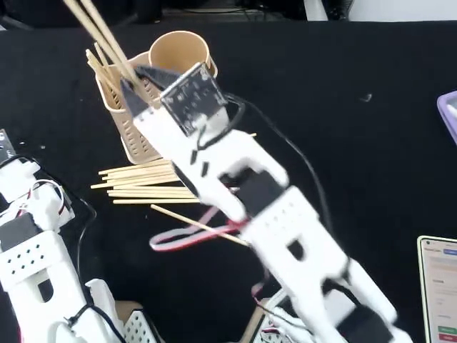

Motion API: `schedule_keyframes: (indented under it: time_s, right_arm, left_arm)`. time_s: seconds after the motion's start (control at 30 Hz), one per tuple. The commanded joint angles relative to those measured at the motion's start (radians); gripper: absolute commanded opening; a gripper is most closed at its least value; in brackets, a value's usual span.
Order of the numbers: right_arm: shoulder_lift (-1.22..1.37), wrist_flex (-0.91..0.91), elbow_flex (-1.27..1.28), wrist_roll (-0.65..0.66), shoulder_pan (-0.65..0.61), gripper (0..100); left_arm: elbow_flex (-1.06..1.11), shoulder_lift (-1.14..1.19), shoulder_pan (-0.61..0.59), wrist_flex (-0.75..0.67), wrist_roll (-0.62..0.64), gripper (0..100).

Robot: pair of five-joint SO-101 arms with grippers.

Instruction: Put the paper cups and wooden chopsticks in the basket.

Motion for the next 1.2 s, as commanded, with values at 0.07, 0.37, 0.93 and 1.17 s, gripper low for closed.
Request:
schedule_keyframes:
  time_s: [0.07, 0.37, 0.93, 1.17]
  right_arm:
    - [0.183, -0.209, -0.179, -0.018, -0.011, 1.1]
    - [0.53, -0.209, -0.41, -0.017, -0.011, 1.1]
    - [0.579, 0.008, -0.354, -0.018, 0.026, 16.2]
    - [0.415, 0.221, -0.409, -0.014, 0.028, 13.2]
  left_arm:
    - [-0.007, -0.017, 0.002, -0.009, -0.003, 10]
    - [-0.007, -0.017, 0.002, -0.009, -0.003, 10]
    - [-0.008, -0.017, 0.002, -0.009, -0.003, 10]
    - [-0.008, -0.017, 0.002, -0.009, -0.003, 10]
